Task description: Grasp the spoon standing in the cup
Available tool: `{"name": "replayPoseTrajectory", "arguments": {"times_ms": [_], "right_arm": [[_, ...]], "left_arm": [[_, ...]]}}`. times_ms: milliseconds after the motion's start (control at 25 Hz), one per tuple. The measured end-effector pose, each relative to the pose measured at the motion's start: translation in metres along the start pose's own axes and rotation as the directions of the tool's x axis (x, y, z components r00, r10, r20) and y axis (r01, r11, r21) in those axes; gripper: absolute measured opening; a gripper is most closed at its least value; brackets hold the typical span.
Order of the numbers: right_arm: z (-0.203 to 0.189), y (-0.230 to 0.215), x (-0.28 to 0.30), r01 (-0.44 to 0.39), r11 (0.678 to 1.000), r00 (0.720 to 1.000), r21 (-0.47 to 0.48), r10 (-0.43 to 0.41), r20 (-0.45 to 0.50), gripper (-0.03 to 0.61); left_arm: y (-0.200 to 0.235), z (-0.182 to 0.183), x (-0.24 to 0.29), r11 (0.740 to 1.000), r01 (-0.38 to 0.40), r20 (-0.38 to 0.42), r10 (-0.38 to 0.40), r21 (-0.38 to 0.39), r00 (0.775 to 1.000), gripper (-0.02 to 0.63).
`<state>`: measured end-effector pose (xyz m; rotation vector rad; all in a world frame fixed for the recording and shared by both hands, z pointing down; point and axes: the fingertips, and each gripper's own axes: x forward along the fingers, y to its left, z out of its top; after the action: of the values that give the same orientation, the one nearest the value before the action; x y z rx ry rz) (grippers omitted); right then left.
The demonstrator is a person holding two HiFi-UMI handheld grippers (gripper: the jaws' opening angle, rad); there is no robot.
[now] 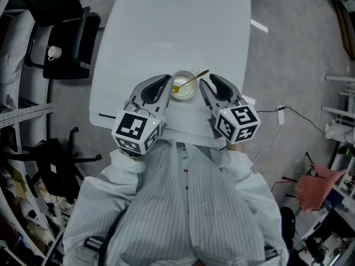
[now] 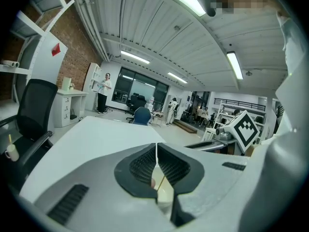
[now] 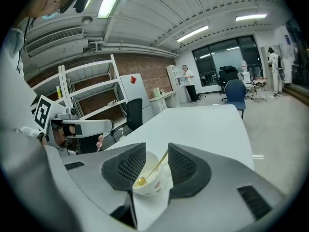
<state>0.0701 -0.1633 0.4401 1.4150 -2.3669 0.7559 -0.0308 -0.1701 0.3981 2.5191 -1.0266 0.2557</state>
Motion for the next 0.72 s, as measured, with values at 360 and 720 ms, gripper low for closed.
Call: {"name": "replayPoseTrajectory", "arguments": {"times_ms": [360, 720], "right_arm": [[-0.020, -0.013, 0.019, -0.020, 0.998, 0.999, 0.055, 0.022, -0.041, 0.129], [-0.032, -0.017, 0.036, -0.029, 0.998, 0.997, 0.060, 0.033, -0.067, 0.129]], "left_arm": [[0.006, -0.018, 0.007, 1.000, -0.024, -0.030, 0.023, -0.018, 0.999, 0.017], [0.017, -0.034, 0.011, 0.997, -0.055, -0.050, 0.053, -0.047, 0.997, 0.017]]}}
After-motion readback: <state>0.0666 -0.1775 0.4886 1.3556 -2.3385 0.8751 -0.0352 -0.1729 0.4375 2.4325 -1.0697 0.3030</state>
